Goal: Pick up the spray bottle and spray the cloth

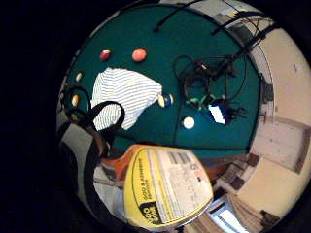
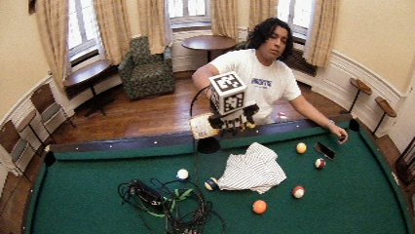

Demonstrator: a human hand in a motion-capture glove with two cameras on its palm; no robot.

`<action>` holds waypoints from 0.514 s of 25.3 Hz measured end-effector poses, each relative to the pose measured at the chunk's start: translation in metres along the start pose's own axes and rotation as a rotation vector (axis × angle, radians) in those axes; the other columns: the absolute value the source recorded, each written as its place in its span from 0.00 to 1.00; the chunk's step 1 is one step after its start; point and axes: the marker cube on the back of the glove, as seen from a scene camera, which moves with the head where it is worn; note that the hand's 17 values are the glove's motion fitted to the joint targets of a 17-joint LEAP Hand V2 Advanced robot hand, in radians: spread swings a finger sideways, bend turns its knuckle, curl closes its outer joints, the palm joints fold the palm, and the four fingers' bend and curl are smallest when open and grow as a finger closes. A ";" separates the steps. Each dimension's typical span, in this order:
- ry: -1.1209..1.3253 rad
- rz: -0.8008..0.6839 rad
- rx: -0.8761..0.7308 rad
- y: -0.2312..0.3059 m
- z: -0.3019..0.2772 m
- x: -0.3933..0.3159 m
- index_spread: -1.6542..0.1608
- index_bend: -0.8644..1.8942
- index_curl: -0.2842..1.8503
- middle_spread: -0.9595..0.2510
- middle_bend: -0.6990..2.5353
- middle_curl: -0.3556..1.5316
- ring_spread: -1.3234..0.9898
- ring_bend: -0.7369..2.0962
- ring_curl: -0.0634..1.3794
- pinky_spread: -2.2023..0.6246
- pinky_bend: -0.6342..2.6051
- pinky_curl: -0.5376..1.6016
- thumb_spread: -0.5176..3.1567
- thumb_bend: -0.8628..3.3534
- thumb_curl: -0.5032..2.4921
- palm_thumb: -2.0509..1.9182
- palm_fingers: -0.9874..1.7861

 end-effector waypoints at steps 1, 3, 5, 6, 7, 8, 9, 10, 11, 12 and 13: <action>0.035 0.003 -0.032 -0.003 0.006 -0.004 0.77 0.46 0.41 0.61 0.41 0.49 0.48 0.51 0.38 0.67 0.34 0.45 0.23 0.20 0.43 0.75 0.85; 0.105 0.014 -0.096 -0.010 0.018 -0.010 0.77 0.46 0.41 0.61 0.41 0.48 0.48 0.51 0.38 0.67 0.34 0.45 0.24 0.20 0.43 0.75 0.85; 0.175 0.024 -0.156 -0.016 0.030 -0.015 0.77 0.46 0.41 0.61 0.41 0.48 0.48 0.51 0.39 0.67 0.34 0.45 0.24 0.20 0.43 0.75 0.85; 0.208 0.027 -0.183 -0.019 0.036 -0.017 0.77 0.46 0.41 0.61 0.41 0.48 0.48 0.51 0.38 0.67 0.34 0.45 0.24 0.20 0.43 0.75 0.85; 0.239 0.028 -0.207 -0.022 0.042 -0.019 0.77 0.46 0.41 0.61 0.41 0.48 0.48 0.51 0.38 0.67 0.34 0.45 0.24 0.20 0.43 0.75 0.85; 0.267 0.027 -0.229 -0.025 0.049 -0.021 0.77 0.46 0.41 0.61 0.41 0.48 0.48 0.51 0.38 0.67 0.34 0.45 0.24 0.20 0.43 0.75 0.85; 0.290 0.025 -0.250 -0.028 0.056 -0.023 0.77 0.46 0.41 0.61 0.41 0.48 0.48 0.51 0.38 0.67 0.34 0.45 0.24 0.20 0.43 0.75 0.85; 0.309 0.021 -0.270 -0.032 0.064 -0.026 0.77 0.46 0.41 0.61 0.41 0.48 0.48 0.51 0.38 0.67 0.34 0.45 0.24 0.20 0.43 0.75 0.85; 0.324 0.017 -0.288 -0.035 0.071 -0.028 0.77 0.46 0.41 0.61 0.41 0.48 0.48 0.51 0.38 0.67 0.34 0.45 0.24 0.20 0.44 0.75 0.85; 0.336 0.012 -0.306 -0.038 0.078 -0.029 0.77 0.46 0.41 0.61 0.41 0.48 0.48 0.51 0.38 0.67 0.34 0.45 0.24 0.20 0.44 0.75 0.85; 0.347 0.009 -0.322 -0.041 0.086 -0.031 0.77 0.46 0.41 0.61 0.41 0.48 0.48 0.51 0.38 0.67 0.34 0.45 0.24 0.20 0.44 0.75 0.85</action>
